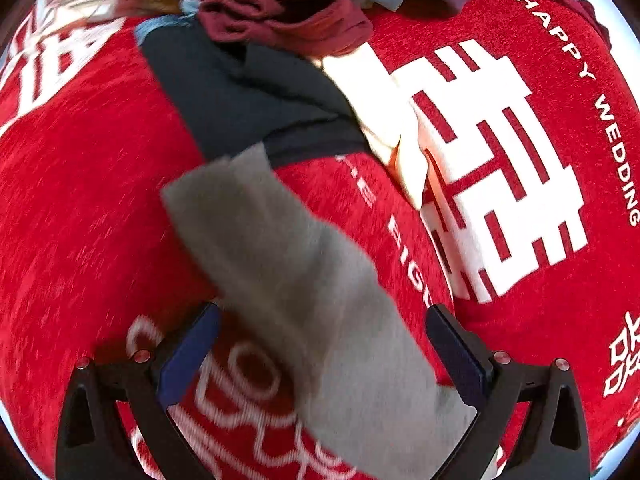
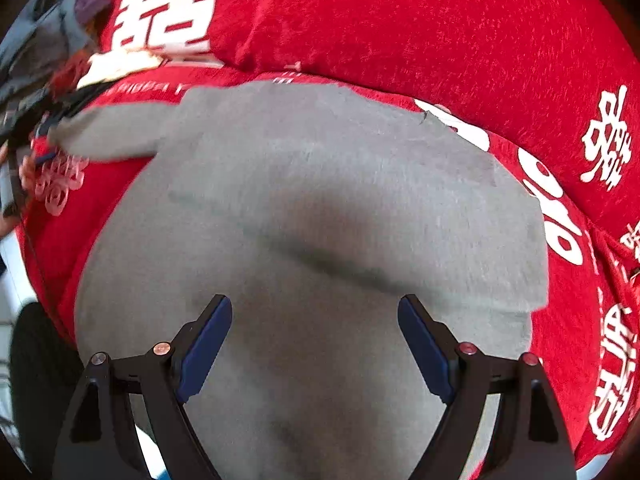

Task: Fold small clothes
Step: 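Grasp the other grey sleeve cuff with the left gripper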

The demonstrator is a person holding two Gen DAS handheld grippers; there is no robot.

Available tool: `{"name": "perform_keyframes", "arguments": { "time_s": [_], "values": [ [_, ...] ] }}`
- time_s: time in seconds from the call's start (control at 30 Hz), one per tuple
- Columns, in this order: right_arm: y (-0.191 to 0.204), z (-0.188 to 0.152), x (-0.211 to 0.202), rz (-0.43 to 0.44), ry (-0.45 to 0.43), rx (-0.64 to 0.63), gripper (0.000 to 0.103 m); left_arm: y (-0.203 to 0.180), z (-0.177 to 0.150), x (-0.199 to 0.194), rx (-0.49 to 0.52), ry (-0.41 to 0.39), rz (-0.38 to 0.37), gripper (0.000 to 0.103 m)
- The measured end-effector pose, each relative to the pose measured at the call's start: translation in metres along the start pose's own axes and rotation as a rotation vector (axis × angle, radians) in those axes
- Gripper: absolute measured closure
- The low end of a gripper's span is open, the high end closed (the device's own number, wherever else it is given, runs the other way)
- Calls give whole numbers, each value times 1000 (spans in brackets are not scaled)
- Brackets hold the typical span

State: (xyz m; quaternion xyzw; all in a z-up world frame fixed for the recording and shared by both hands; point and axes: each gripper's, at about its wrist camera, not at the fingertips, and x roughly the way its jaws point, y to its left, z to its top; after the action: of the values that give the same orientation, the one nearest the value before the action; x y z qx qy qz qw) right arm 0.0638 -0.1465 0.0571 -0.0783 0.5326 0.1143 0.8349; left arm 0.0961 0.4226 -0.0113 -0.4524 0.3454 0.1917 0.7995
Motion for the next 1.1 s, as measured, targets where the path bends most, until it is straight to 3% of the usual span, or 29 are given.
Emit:
{"name": "perform_keyframes", "arguments": {
  "time_s": [0.03,0.07,0.1,0.2,0.37,0.5,0.63,0.73,0.77,0.8,0.83,0.87,0.93,1.0,1.07,1.1],
  "values": [
    [-1,8,1,3,-6,13,16,-1,1,-1,9,-7,15,32],
    [-1,19,2,7,-13,27,16,1,0,2,14,8,20,68],
    [0,33,5,16,-22,41,16,5,2,9,2,44,14,87],
    [6,65,16,31,-41,56,16,17,2,7,-27,42,-35,89],
    [27,117,67,20,-2,103,16,12,1,-25,17,-42,-62,91],
    [59,145,116,-18,54,129,16,7,-2,-39,63,-76,-61,91],
    [91,154,140,-28,82,125,16,17,-1,-18,45,8,-13,91],
    [108,147,140,7,76,96,16,32,1,-15,-40,30,-115,91],
    [112,144,138,0,70,74,16,32,1,-14,-46,35,-115,84],
    [115,141,137,-10,65,45,16,32,0,-12,-50,45,-106,57],
    [114,140,136,-11,64,36,16,30,-1,-12,-57,51,-107,41],
    [113,138,134,-7,62,38,16,28,-2,-15,-62,41,-131,32],
    [107,135,129,13,60,62,16,22,-7,-26,-69,10,-145,32],
    [101,132,125,23,54,81,16,15,-11,-27,-59,1,-138,22],
    [99,133,126,20,56,82,16,7,-9,-17,-27,2,-74,22],
    [97,133,126,19,61,81,16,7,-7,-12,-18,3,-64,27]
  ]
}}
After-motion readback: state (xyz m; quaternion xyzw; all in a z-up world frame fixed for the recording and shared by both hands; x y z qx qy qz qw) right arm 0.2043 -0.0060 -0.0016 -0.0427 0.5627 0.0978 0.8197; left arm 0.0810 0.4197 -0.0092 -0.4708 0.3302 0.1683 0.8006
